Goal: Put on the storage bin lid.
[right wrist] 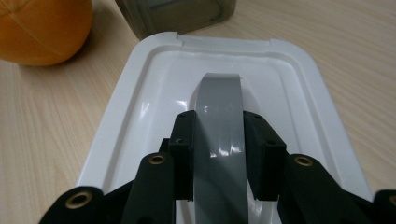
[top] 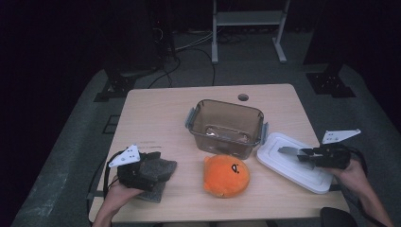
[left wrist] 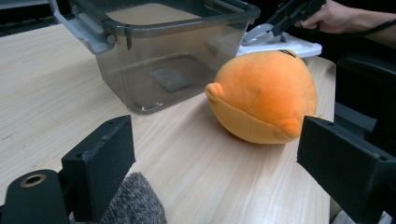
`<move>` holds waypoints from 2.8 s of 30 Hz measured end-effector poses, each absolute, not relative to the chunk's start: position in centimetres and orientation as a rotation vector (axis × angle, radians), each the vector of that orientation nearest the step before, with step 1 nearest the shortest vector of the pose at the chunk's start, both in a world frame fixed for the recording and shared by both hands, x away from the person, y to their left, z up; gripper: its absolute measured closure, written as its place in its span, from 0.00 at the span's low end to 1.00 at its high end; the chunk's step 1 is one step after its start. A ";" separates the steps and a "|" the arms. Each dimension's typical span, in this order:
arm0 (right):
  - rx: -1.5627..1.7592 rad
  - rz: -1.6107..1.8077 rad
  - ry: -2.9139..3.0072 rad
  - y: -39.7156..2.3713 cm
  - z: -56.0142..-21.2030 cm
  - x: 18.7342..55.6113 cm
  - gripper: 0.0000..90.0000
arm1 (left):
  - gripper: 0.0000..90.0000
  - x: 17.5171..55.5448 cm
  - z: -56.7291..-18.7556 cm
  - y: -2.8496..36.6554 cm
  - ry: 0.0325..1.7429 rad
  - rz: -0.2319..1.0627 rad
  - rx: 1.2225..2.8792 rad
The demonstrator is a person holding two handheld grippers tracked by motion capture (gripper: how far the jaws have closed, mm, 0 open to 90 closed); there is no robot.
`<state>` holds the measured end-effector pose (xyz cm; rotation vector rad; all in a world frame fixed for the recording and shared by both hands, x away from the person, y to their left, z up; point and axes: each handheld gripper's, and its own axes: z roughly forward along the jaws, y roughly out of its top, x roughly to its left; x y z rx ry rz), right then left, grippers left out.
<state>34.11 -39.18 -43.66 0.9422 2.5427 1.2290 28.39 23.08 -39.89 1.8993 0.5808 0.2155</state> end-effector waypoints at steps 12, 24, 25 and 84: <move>0.938 1.260 2.575 -38.1 -45.6 33.4 0.71 | 0.12 28.3 -39.7 23.0 0.572 0.220 1.903; 0.925 1.352 2.501 -38.1 -41.9 32.6 0.52 | 0.12 28.3 -39.6 23.0 0.565 0.226 1.906; 0.914 1.355 2.500 -37.9 -41.5 32.5 0.51 | 0.12 28.2 -39.6 23.0 0.566 0.225 1.903; 0.264 1.477 2.735 -18.4 -34.7 32.3 0.30 | 0.10 28.1 -39.8 23.5 0.585 0.222 1.901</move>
